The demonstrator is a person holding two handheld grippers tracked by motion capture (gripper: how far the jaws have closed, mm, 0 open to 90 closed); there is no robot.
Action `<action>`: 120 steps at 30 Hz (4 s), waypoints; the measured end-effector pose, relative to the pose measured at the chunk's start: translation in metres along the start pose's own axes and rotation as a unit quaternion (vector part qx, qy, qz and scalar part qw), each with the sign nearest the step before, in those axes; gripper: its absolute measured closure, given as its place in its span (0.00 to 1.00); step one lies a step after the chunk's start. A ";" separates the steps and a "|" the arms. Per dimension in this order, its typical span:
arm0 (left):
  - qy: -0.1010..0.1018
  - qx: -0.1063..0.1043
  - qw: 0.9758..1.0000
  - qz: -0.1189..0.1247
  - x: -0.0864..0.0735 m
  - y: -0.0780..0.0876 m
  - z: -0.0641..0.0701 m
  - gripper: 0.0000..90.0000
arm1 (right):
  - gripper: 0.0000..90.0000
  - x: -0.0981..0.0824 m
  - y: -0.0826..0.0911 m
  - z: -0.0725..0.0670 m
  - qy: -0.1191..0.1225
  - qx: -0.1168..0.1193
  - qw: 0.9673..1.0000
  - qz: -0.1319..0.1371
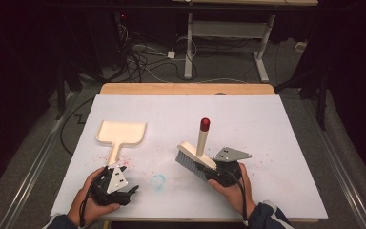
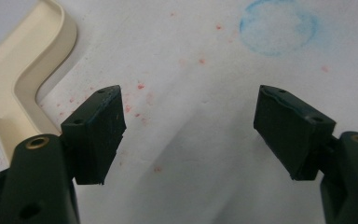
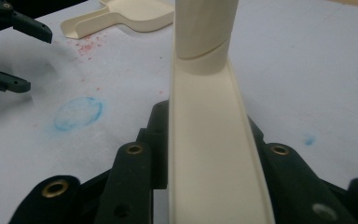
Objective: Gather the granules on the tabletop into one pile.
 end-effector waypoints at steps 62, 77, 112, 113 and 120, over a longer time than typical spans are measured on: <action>-0.004 0.003 1.000 0.002 0.002 0.002 0.000 0.27 | 0.75 -0.034 0.088 0.029 0.050 -0.060 0.997 0.008; -0.008 -0.005 1.000 -0.004 0.006 -0.005 0.000 0.27 | 0.75 -0.017 0.042 0.084 0.036 -0.143 0.989 0.025; 0.004 0.000 1.000 -0.013 0.000 -0.004 -0.002 0.27 | 0.75 0.004 -0.008 0.054 0.197 0.015 0.980 0.011; 0.004 0.000 1.000 -0.012 0.001 -0.004 -0.002 0.27 | 0.75 0.001 -0.005 0.053 0.201 0.020 0.979 0.011; 0.001 0.000 1.000 -0.013 0.003 -0.004 -0.002 0.27 | 0.75 -0.007 0.017 0.053 0.204 0.018 0.979 0.015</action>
Point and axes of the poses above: each handheld gripper's, and its own axes: y roughly backward along the jaws, x roughly out of its top, z roughly to its right, the point moved 6 cm from there along -y, roughly forward along the jaws, and after that the axes turned 7 degrees about -z, right-handed, at the moved point
